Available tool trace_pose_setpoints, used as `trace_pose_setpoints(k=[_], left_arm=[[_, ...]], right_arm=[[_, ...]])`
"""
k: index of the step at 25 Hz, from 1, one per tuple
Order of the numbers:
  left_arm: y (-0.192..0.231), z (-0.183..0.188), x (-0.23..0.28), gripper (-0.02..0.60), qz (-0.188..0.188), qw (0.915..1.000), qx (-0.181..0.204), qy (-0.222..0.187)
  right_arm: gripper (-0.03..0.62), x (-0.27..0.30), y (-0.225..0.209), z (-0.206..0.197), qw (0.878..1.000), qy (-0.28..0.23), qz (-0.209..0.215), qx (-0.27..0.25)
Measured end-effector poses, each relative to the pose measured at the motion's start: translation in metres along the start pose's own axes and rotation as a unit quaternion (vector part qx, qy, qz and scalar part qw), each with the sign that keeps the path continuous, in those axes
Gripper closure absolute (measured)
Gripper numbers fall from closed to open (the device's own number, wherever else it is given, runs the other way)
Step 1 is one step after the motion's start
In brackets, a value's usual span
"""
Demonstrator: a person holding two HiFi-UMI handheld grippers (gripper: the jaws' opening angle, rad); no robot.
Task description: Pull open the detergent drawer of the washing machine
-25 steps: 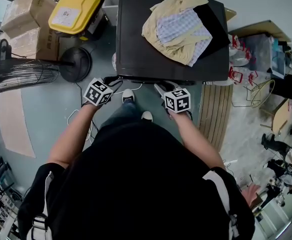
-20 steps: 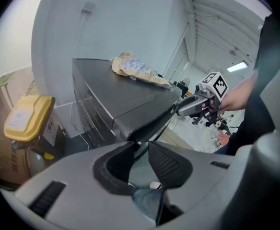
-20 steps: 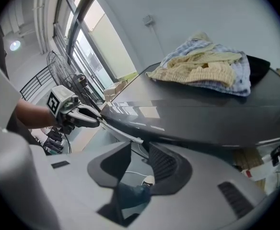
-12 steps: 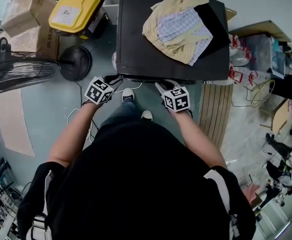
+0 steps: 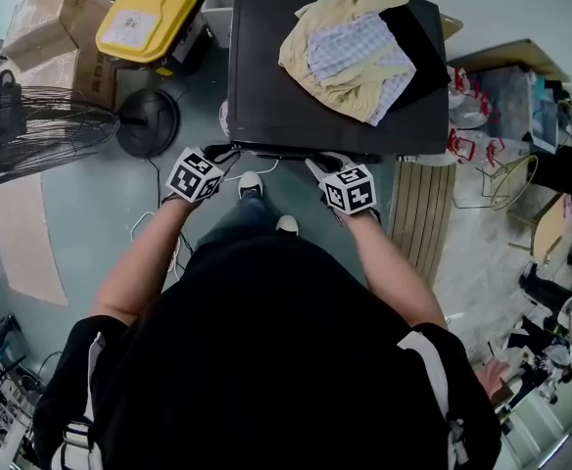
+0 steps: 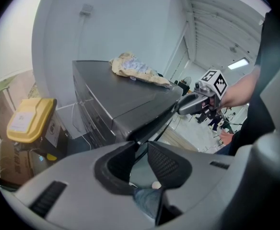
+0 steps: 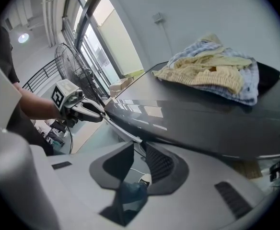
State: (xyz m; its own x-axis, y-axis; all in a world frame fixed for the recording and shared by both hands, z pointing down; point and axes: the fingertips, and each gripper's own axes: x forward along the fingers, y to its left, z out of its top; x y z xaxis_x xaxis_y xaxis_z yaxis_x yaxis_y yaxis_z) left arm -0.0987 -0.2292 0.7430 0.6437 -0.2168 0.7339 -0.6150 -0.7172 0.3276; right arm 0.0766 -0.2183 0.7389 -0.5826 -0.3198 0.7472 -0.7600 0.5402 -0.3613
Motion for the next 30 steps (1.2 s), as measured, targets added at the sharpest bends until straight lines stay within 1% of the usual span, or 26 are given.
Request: trace_pose_setpoints(k=[8, 17, 30], left_arm=[[-0.007, -0.005, -0.003, 0.494, -0.004, 0.9999, -0.008, 0.006], [-0.021, -0.017, -0.007, 0.492, -0.009, 0.9996, -0.027, 0.008], [-0.054, -0.048, -0.013, 0.492, -0.012, 0.9983, -0.057, 0.004]], right_arm=[[0.517, -0.003, 0.005, -0.007, 1.0, -0.005, 0.021, 0.001], [0.519, -0.011, 0.015, -0.02, 0.999, -0.002, 0.032, 0.003], [0.519, -0.025, 0.035, -0.059, 0.999, 0.013, 0.048, 0.006]])
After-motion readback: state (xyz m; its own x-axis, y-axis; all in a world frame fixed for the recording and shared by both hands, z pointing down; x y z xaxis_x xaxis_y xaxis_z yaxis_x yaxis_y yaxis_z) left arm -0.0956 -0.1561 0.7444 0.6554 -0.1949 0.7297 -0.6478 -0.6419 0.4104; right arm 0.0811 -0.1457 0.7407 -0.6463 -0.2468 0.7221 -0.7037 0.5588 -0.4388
